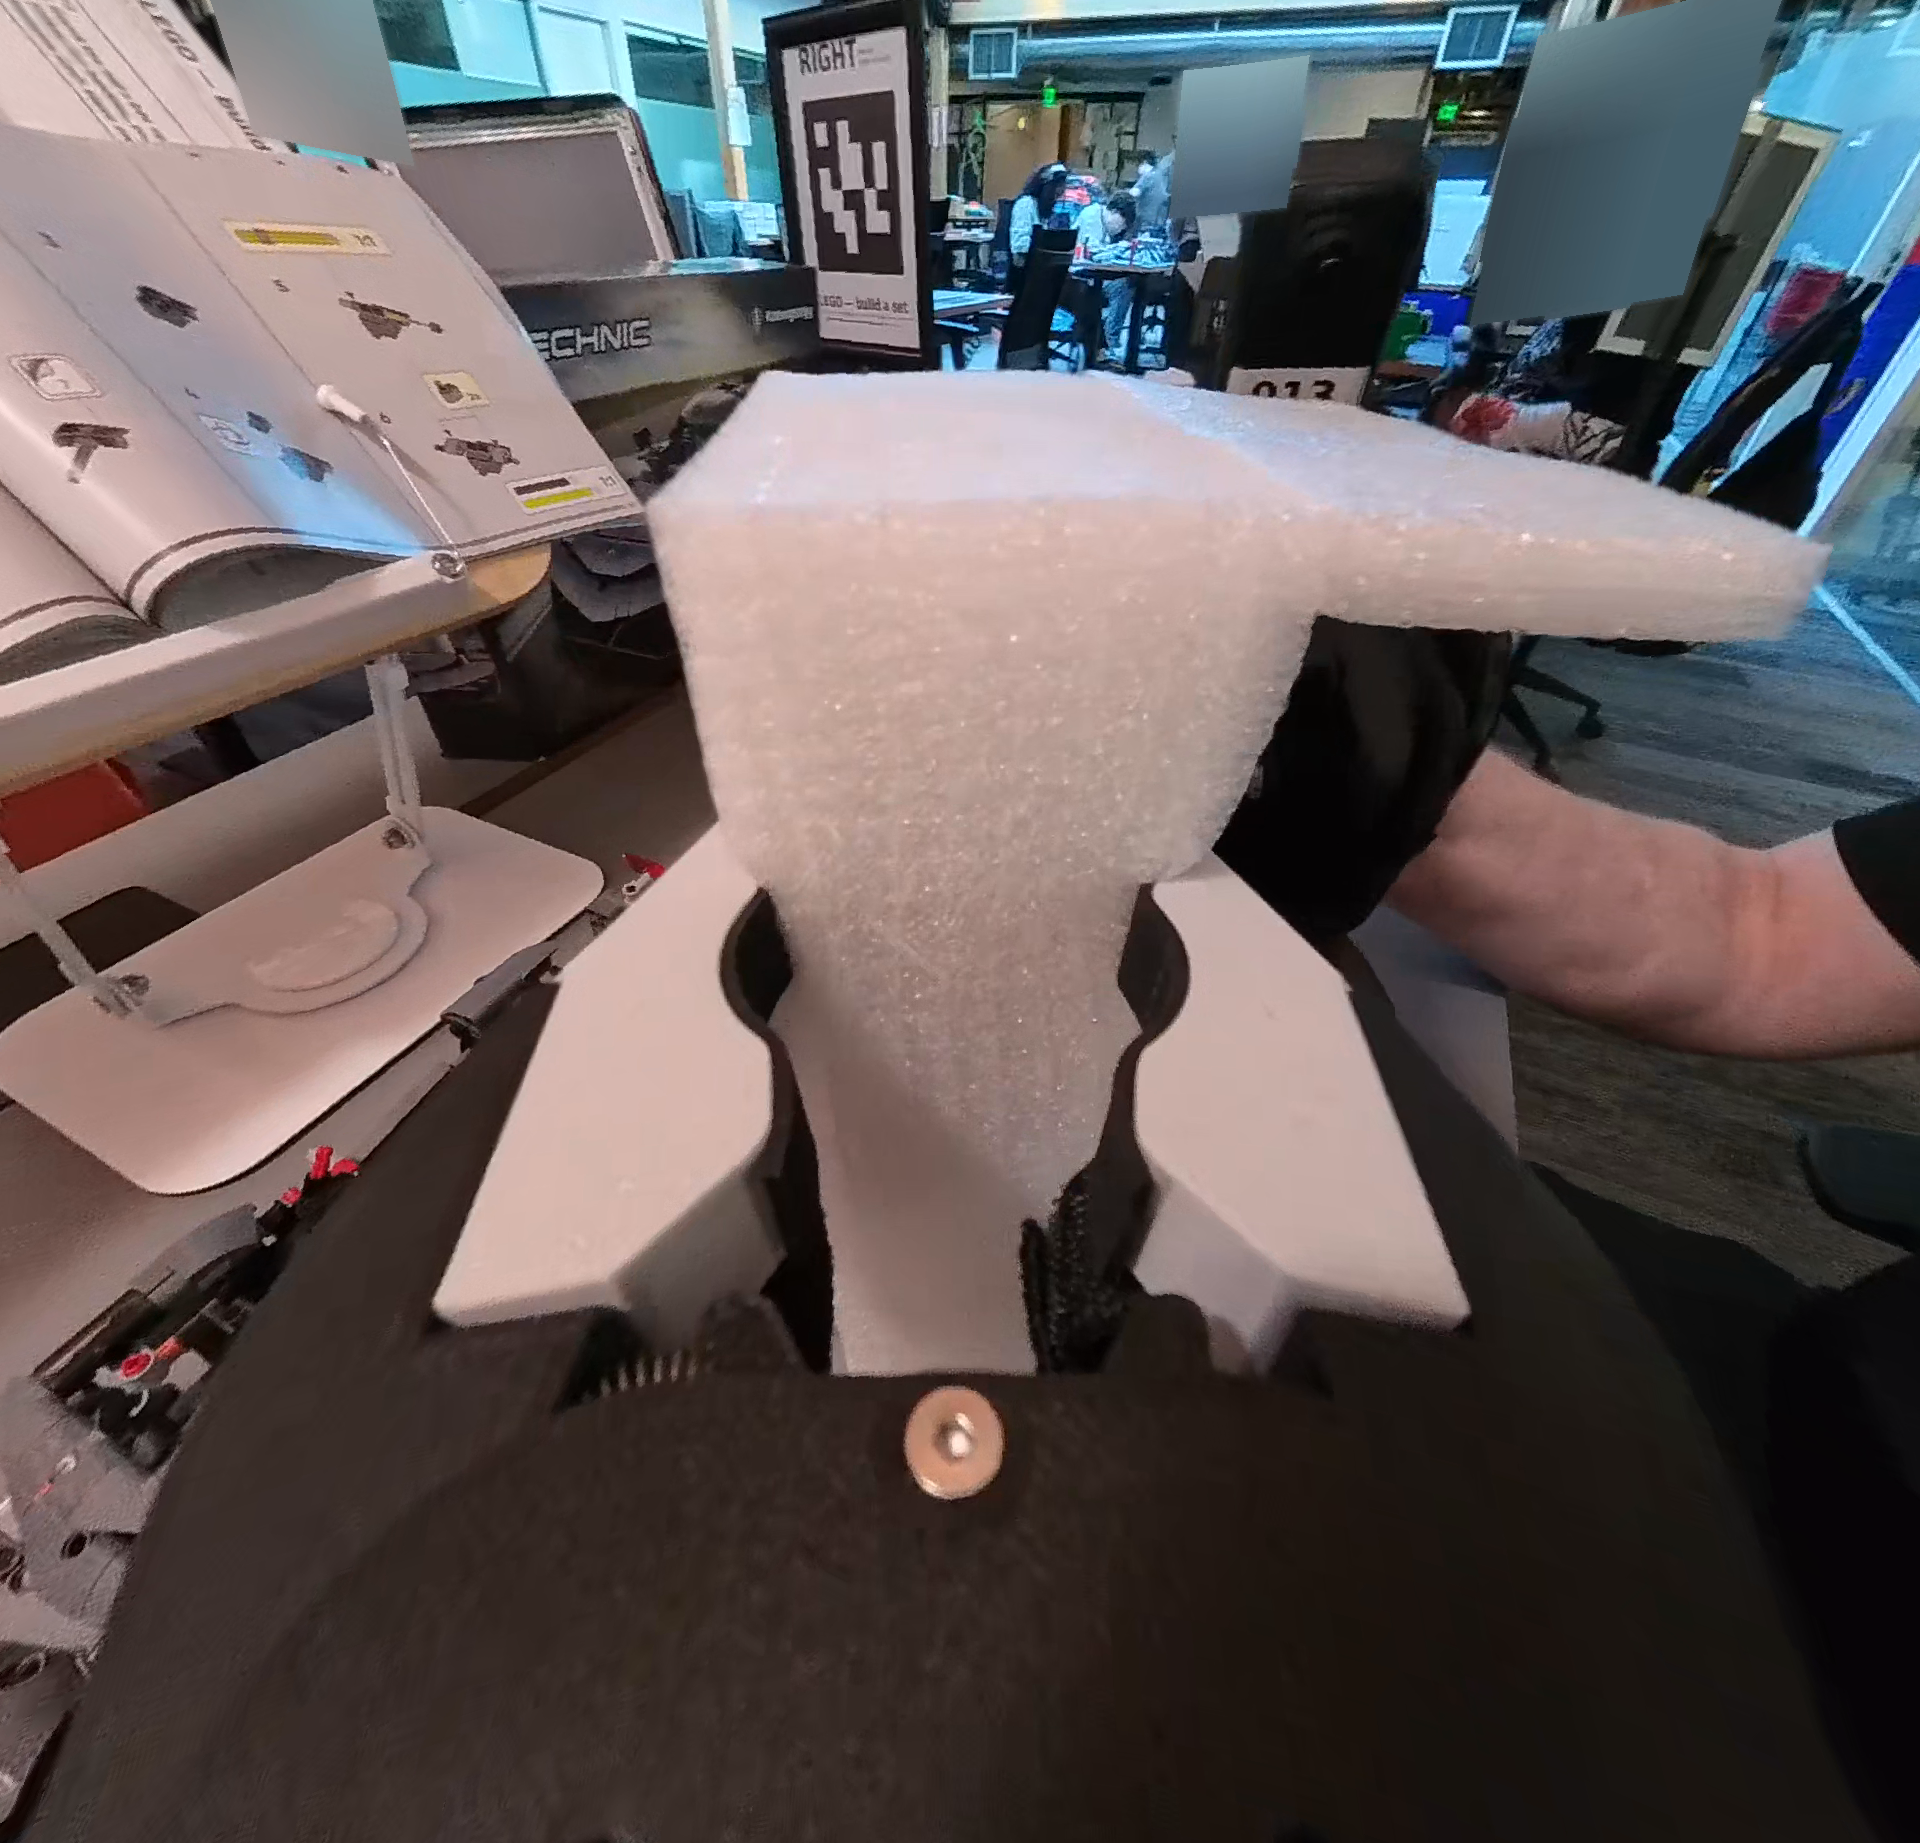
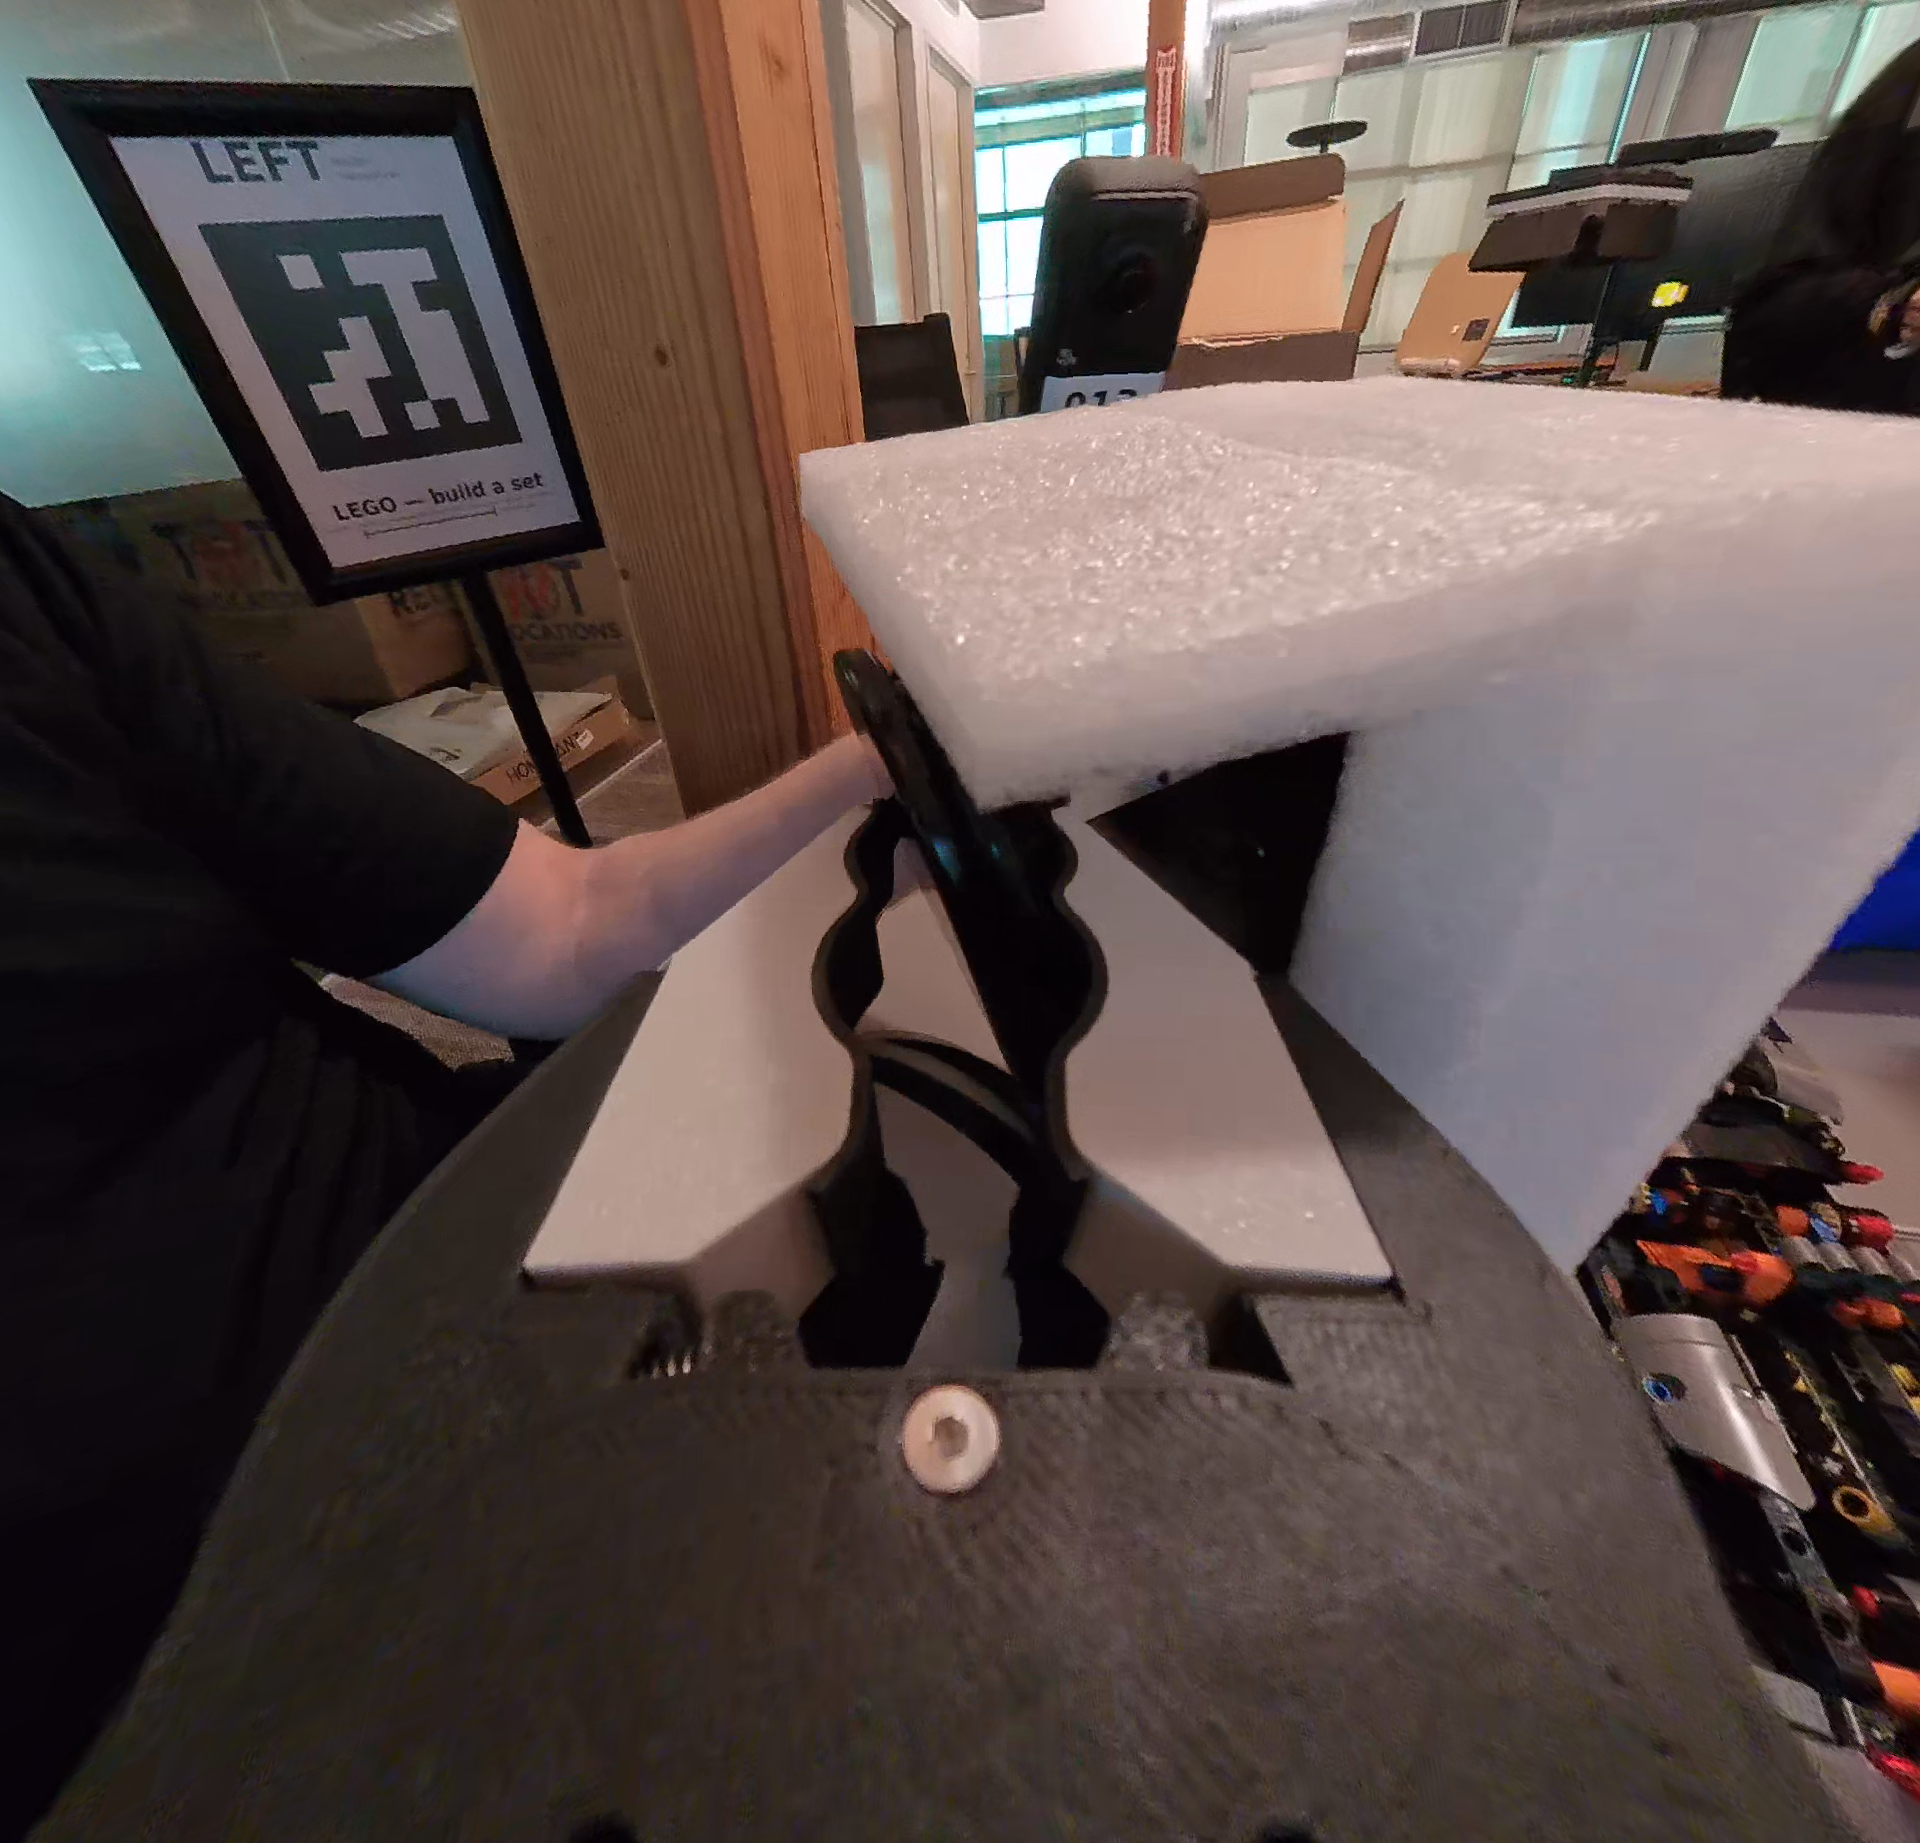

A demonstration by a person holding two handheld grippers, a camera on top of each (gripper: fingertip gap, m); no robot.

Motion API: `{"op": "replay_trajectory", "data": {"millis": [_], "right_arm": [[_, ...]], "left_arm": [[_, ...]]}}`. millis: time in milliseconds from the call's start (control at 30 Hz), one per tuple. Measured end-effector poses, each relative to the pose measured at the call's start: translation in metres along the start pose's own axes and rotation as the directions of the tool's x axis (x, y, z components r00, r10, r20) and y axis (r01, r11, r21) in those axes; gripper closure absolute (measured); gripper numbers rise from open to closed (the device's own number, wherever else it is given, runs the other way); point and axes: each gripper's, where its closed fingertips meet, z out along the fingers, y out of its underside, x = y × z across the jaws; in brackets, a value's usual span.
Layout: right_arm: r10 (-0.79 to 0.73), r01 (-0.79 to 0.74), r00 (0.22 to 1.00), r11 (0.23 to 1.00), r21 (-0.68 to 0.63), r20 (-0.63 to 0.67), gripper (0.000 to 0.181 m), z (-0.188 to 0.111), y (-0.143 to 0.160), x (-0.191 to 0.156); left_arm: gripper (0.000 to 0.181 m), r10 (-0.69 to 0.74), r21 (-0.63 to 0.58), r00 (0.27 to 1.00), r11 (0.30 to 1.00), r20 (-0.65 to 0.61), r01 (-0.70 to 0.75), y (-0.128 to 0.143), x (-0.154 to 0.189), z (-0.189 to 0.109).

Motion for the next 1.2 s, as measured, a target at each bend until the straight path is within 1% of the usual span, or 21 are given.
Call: {"op": "replay_trajectory", "data": {"millis": [167, 300, 367, 467, 533, 600, 633, 667, 700, 733, 767, 800, 833, 900, 1033, 1100, 1200], "right_arm": [[-0.052, 0.053, 0.998, 0.998, -0.02, 0.041, 0.164, 0.008, 0.001, -0.004], [-0.077, 0.079, 0.996, 0.996, -0.036, 0.035, 0.164, 0.014, -0.001, -0.003], [-0.085, 0.087, 0.996, 0.996, -0.032, 0.039, 0.165, 0.015, 0.0, -0.005], [-0.076, 0.077, 0.995, 0.997, -0.013, 0.057, 0.165, 0.013, -0.001, -0.007], [-0.062, 0.062, 0.997, 0.998, -0.011, 0.052, 0.164, 0.011, -0.002, -0.005], [-0.065, 0.067, 0.997, 0.997, -0.032, 0.048, 0.164, 0.012, 0.0, -0.007], [-0.074, 0.075, 0.996, 0.997, -0.033, 0.044, 0.164, 0.013, 0.001, -0.008], [-0.073, 0.074, 0.996, 0.997, -0.033, 0.049, 0.164, 0.012, 0.001, -0.009], [-0.07, 0.072, 0.996, 0.997, -0.03, 0.051, 0.164, 0.012, 0.001, -0.01], [-0.073, 0.074, 0.996, 0.997, -0.033, 0.052, 0.164, 0.012, 0.001, -0.01], [-0.08, 0.082, 0.996, 0.996, -0.039, 0.051, 0.164, 0.013, 0.002, -0.011], [-0.087, 0.089, 0.995, 0.995, -0.046, 0.052, 0.164, 0.014, 0.002, -0.012], [-0.091, 0.094, 0.994, 0.994, -0.051, 0.053, 0.164, 0.014, 0.003, -0.012], [-0.099, 0.102, 0.993, 0.993, -0.056, 0.058, 0.164, 0.015, 0.003, -0.014], [-0.121, 0.124, 0.991, 0.991, -0.053, 0.056, 0.165, 0.014, 0.004, -0.016], [-0.137, 0.14, 0.989, 0.989, -0.043, 0.058, 0.165, 0.013, 0.002, -0.018], [-0.126, 0.127, 0.99, 0.992, -0.013, 0.058, 0.165, 0.013, -0.001, -0.018]], "left_arm": [[0.12, -0.015, 0.029, 0.998, 0.999, -0.066, 0.017, -0.002, -0.001, 0.0], [0.121, -0.052, 0.06, 0.992, 0.996, -0.114, 0.059, -0.002, -0.003, -0.002], [0.122, -0.055, 0.065, 0.992, 0.996, -0.116, 0.063, -0.002, -0.004, -0.003], [0.122, -0.054, 0.068, 0.987, 0.996, -0.152, 0.065, -0.001, 0.0, -0.005], [0.12, -0.045, 0.054, 0.991, 0.997, -0.128, 0.052, -0.001, 0.0, -0.003], [0.108, -0.011, 0.019, 0.995, 1.0, -0.098, 0.013, 0.0, 0.003, -0.004], [0.104, 0.011, -0.007, 0.999, 1.0, -0.05, -0.011, 0.001, 0.002, -0.005], [0.1, 0.046, 0.005, 0.999, 0.999, -0.001, -0.046, -0.006, 0.003, -0.009], [0.092, 0.062, 0.04, 0.998, 0.997, 0.016, -0.063, -0.018, 0.008, -0.014], [0.086, 0.082, 0.0, 0.996, 0.997, 0.028, -0.082, -0.02, 0.011, -0.015], [0.091, 0.118, -0.043, 0.99, 0.992, 0.075, -0.115, -0.019, 0.007, -0.014], [0.094, 0.141, -0.067, 0.985, 0.989, 0.096, -0.135, -0.019, 0.004, -0.011], [0.093, 0.128, -0.056, 0.988, 0.991, 0.082, -0.123, -0.022, 0.005, -0.009], [0.102, 0.088, 0.008, 0.995, 0.996, 0.049, -0.088, -0.035, 0.006, -0.013], [0.111, 0.047, 0.029, 0.998, 0.998, 0.036, -0.048, -0.04, 0.008, -0.01], [0.115, -0.005, 0.065, 1.0, 0.998, 0.007, 0.005, -0.042, 0.008, -0.009], [0.118, -0.034, 0.082, 0.999, 0.996, 0.015, 0.032, -0.044, 0.006, -0.009]]}}
